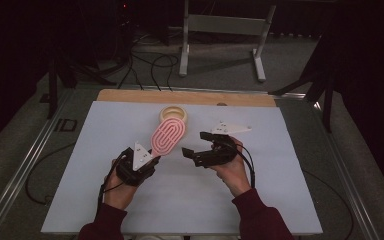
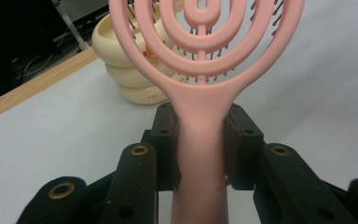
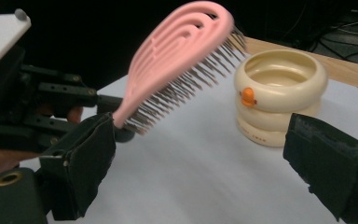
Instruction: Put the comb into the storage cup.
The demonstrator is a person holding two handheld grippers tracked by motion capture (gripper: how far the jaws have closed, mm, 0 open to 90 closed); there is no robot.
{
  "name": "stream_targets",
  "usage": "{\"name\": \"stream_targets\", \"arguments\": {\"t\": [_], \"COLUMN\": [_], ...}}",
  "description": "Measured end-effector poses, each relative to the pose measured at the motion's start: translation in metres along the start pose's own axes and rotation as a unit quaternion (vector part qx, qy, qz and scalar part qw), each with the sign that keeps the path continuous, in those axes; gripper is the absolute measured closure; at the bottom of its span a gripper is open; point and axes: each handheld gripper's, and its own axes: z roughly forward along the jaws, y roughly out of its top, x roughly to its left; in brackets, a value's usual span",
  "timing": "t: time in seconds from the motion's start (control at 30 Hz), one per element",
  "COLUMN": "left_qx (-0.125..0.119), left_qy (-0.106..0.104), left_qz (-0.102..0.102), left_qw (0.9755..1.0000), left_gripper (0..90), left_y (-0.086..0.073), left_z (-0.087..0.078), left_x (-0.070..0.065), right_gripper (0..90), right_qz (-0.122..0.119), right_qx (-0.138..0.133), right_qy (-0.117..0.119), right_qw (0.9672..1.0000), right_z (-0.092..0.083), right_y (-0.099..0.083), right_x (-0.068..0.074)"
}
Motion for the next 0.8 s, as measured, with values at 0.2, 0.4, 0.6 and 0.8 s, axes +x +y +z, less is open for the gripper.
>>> {"name": "stream_targets", "arguments": {"t": [0.2,0.4,0.6,0.8], "left_qx": [-0.003,-0.008,-0.023,-0.028], "left_qy": [0.0,-0.004,-0.005,-0.009], "left_qz": [0.007,0.02,0.027,0.034], "left_qw": [1.0,0.9998,0.9994,0.999], "left_gripper": [69.9,69.8,69.9,69.8], "left_y": [0.001,0.003,0.006,0.007], "left_z": [0.002,0.001,-0.002,-0.003], "left_x": [-0.005,-0.012,-0.016,-0.019], "right_gripper": [12.8,14.9,19.1,40.1], "right_qz": [0.014,0.026,0.047,0.073], "right_qx": [0.001,0.006,0.013,0.016], "right_qy": [0.009,0.009,0.021,0.061], "right_qw": [0.9999,0.9996,0.9986,0.9953], "right_z": [0.007,0.016,0.024,0.028], "right_y": [0.005,0.011,0.014,0.013], "right_x": [0.002,0.003,0.001,-0.002]}}
